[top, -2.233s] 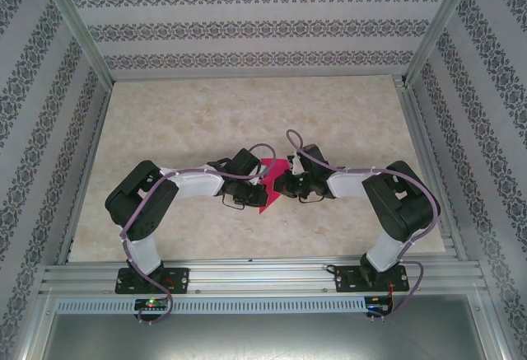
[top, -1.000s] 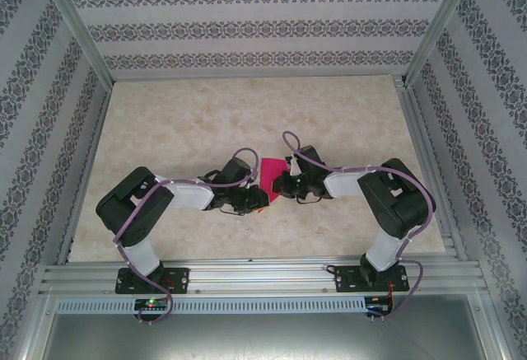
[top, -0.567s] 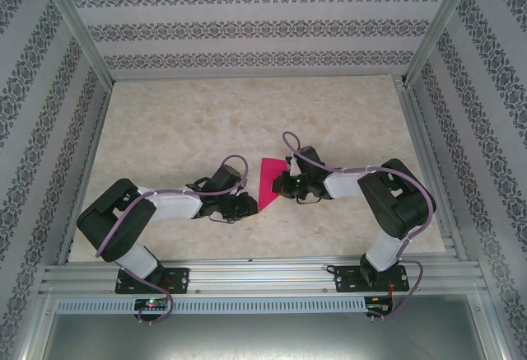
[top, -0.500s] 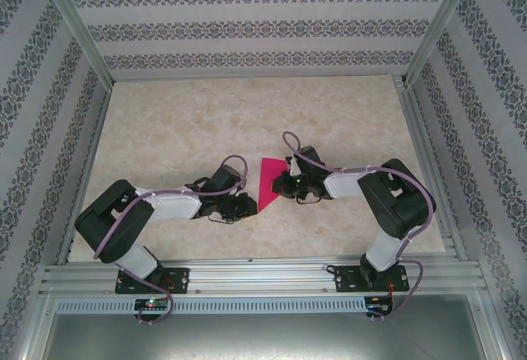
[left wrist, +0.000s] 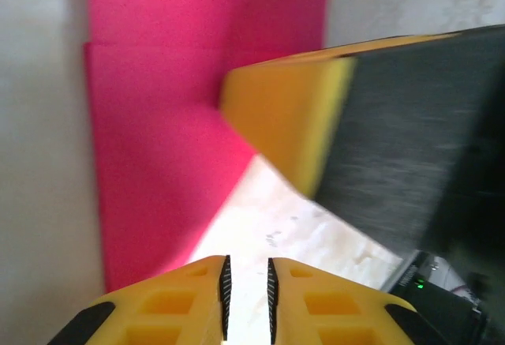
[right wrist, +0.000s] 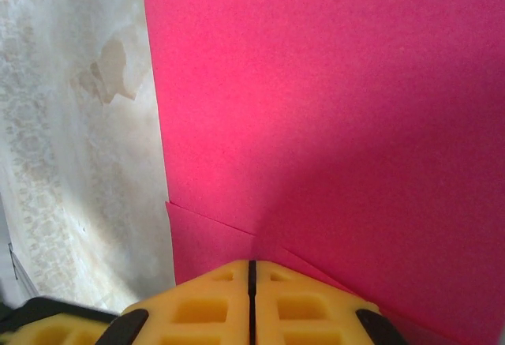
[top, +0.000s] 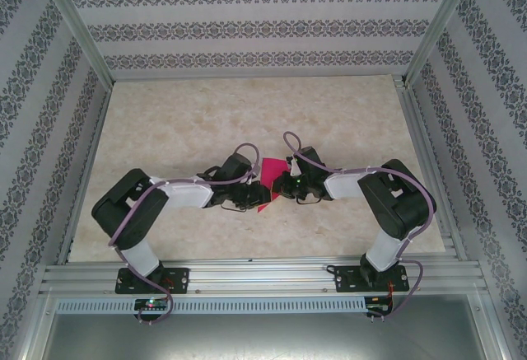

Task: Fold a paper plane with a square sheet of paper (pick it up from the middle)

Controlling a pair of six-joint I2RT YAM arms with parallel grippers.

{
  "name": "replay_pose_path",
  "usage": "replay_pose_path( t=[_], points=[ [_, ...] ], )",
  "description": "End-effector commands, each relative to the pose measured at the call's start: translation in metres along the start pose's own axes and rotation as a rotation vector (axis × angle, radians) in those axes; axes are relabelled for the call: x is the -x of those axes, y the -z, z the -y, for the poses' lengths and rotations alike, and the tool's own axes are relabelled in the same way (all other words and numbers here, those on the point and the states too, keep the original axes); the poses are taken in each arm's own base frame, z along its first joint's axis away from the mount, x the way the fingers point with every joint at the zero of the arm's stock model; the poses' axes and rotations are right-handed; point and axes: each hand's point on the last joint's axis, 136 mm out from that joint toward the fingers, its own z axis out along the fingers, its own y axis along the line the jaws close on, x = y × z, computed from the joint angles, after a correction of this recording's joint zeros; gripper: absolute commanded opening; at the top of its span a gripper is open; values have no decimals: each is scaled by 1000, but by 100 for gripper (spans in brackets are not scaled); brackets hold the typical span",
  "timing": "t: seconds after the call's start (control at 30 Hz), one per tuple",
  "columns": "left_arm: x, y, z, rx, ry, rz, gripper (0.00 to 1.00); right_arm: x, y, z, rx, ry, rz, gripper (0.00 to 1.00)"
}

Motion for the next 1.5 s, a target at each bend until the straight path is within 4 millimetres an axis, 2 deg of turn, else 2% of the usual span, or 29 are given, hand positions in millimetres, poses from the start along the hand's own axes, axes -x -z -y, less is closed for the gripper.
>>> replay_pose_path(
  t=[0.0, 0.17, 0.37, 0.5, 0.67, 0.8, 0.9, 1.1, 1.2, 1.37, 1.47],
  points=[
    [-11, -5, -11, 32, 25, -28, 23, -28, -4, 59, -212, -80, -51, 9],
    [-32, 1, -38, 107, 54, -70, 22, -29, -4, 61, -220, -79, -50, 10],
    [-52, 26, -62, 219, 36, -95, 22, -30, -4, 61, -219, -79, -53, 10],
    [-44, 42, -53, 232, 0, -41, 22, -29, -3, 59, -216, -79, -50, 10],
    [-16, 51, -14, 158, -80, 52, 23, -26, -1, 54, -198, -72, -42, 10],
    [5, 42, 9, 126, -138, 72, 22, -23, 1, 48, -188, -67, -34, 10],
    [13, 29, 15, 120, -154, 54, 18, -21, 2, 46, -182, -67, -27, 10],
    [15, 6, -2, 155, -150, 16, 14, -16, 4, 34, -151, -56, -13, 11],
    [13, -2, -20, 214, -154, 1, 12, -12, 7, 24, -126, -41, -6, 11],
    [9, -4, -39, 268, -151, -10, 12, -7, 15, -7, -13, 20, -3, 12],
    [7, -4, -44, 288, -156, -14, 11, -8, 23, -15, 10, 38, 10, 13]
  ],
)
